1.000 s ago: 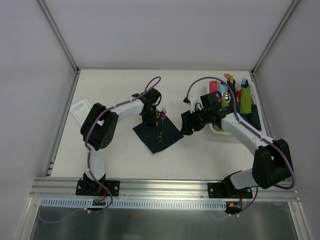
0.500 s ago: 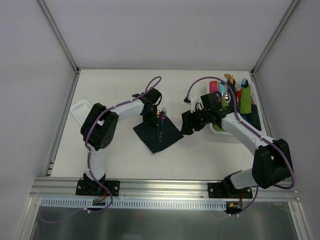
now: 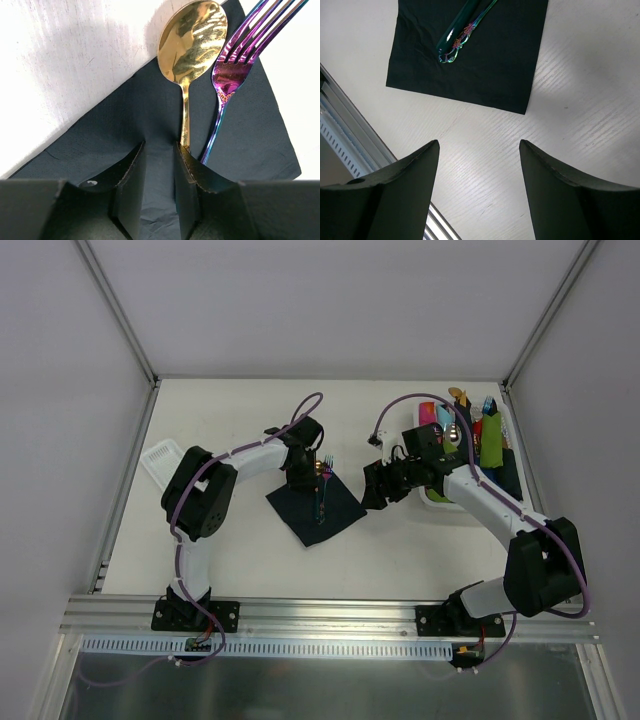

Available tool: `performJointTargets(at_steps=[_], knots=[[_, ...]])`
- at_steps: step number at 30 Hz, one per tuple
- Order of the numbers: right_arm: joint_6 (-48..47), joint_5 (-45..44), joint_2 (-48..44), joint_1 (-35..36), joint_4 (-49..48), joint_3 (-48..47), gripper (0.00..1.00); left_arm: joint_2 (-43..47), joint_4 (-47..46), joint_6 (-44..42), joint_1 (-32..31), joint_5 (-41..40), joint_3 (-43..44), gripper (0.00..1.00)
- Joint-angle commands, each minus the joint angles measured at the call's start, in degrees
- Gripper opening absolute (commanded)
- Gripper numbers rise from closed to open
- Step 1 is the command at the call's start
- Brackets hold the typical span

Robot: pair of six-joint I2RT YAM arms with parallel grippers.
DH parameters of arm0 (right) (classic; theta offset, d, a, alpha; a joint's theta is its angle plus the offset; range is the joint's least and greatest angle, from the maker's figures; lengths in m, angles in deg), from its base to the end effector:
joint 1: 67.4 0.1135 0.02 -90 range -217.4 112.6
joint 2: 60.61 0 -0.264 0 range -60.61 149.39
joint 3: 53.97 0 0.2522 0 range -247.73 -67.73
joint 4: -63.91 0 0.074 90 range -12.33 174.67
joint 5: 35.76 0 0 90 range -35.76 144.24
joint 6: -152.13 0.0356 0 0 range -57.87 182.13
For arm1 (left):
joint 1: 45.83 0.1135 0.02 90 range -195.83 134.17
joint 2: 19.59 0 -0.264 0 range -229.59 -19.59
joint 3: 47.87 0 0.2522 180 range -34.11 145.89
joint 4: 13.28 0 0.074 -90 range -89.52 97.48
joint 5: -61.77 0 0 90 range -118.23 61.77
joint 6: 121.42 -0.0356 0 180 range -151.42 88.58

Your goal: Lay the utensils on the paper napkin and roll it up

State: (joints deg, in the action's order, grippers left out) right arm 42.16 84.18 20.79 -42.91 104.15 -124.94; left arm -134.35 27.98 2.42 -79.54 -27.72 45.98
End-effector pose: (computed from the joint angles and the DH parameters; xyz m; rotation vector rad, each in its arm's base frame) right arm 0.2611 0.1385 0.2478 -1.1187 2.1319 0.6741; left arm 0.3470 -0.2319 0.1663 -0.0001 2.7170 -0.3843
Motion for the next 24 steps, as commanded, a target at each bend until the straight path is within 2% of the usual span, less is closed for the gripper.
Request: performJointTargets(at_steps=[1,6,12,18,20,21,24], knots=[[0.1,1.4,0.2,-0.4,0.9,-2.1,0.69,-1.7,0.4,-0.4,0.0,-0.7,-0.7,0.29],[0.0,1.5,0.3,-0.4,0.9,-2.1,0.69,-1.4,0.4,-0.2,0.0,-0.7,-1.0,0.32],[-0.2,1.5,0.3,-0.6,0.9,-2.2,0.68,3.3,0.4,0.6,0.1,-1.7,-1.3,0.35],[-1.7,1.6,0.1,0.2,1.6,-3.3,0.63,14.5,0.8,1.0,1.6,-2.2,0.6,0.41],[-3.0,0.7,0.0,2.1,1.8,-4.2,0.59,19.4,1.6,1.7,2.6,-1.5,0.9,0.44],[-3.4,-0.9,0.0,3.1,1.8,-4.5,0.58,21.0,1.6,2.2,4.4,-0.8,0.4,0.49],[-5.3,-6.1,0.1,9.4,1.6,-5.4,0.57,27.5,1.8,3.5,7.7,1.7,-2.3,0.51]])
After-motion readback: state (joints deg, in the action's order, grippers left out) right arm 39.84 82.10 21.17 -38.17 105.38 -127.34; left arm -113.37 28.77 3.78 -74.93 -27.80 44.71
